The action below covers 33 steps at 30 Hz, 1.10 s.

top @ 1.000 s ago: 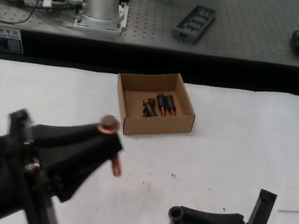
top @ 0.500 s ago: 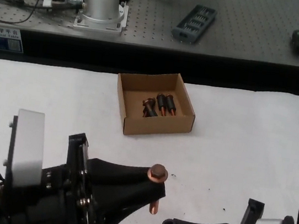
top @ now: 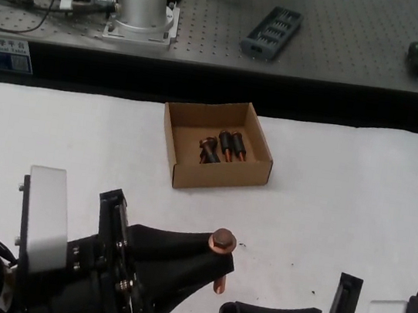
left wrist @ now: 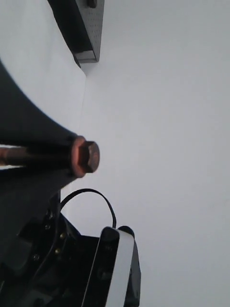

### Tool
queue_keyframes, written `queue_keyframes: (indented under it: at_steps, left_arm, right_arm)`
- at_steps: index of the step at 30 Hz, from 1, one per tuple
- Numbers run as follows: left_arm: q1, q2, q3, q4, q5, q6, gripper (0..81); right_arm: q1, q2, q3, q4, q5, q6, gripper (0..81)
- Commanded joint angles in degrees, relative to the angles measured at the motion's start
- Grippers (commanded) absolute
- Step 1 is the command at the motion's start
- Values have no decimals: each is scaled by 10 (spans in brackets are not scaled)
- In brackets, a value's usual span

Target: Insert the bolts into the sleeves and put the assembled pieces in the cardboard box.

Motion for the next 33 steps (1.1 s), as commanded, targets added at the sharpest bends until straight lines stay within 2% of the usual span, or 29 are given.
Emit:
queue_keyframes:
  at_steps: [1, 12, 22, 27, 33]
  left_arm:
    - [-8, 13, -6, -36, -4, -3, 6]
    - [-50, 14, -7, -37, -25, 1, 6]
    - [-50, 14, -7, -37, -25, 3, 6]
    - [-50, 14, -6, -37, -62, 7, 6]
    - [-50, 14, -6, -37, -64, 5, 6]
  right_arm:
    - [2, 2, -3, -33, 12, 21, 57]
    - [2, 2, -3, -34, 12, 21, 57]
    - [2, 2, -3, -34, 13, 21, 57]
    - [2, 2, -3, -34, 13, 26, 57]
    - [2, 2, -3, -34, 13, 26, 57]
